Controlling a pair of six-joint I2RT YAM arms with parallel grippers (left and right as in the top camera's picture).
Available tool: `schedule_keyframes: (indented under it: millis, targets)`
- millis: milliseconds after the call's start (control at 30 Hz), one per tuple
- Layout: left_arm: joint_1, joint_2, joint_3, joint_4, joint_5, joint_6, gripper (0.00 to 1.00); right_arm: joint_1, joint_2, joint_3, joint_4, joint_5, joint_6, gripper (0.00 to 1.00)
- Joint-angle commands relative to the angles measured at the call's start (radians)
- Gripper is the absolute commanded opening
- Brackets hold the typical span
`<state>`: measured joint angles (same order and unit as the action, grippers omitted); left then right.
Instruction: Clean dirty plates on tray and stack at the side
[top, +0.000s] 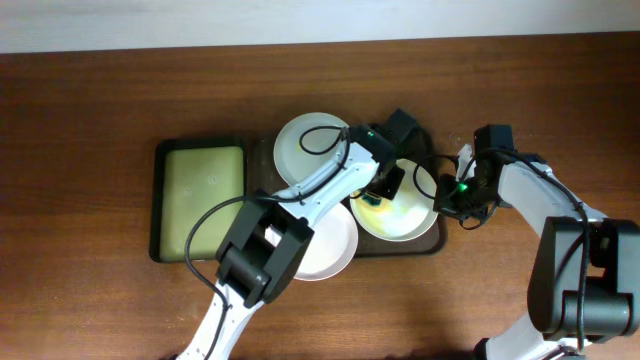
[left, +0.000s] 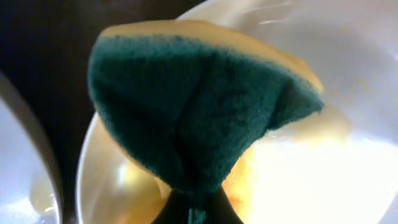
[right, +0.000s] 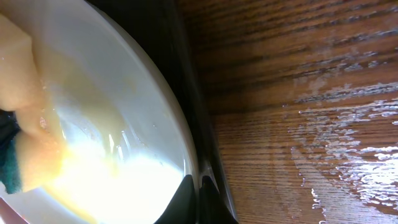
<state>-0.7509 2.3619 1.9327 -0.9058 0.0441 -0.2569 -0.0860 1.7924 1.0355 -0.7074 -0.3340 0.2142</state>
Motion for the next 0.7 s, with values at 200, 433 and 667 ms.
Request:
schedule_keyframes:
  millis: [200, 433, 667]
  targets:
    - [0.010, 0.020, -0.093, 0.018, 0.691, 0.162, 0.00, 0.002, -0.004, -0.005, -0.002, 0.005, 0.011, 0.04]
    - [0.110, -0.207, -0.092, 0.028, 0.609, 0.154, 0.00, 0.002, -0.004, -0.005, -0.002, 0.005, 0.011, 0.04]
    - [0.377, -0.508, -0.092, -0.333, -0.266, -0.096, 0.00, 0.002, -0.004, -0.005, -0.003, 0.005, 0.011, 0.15]
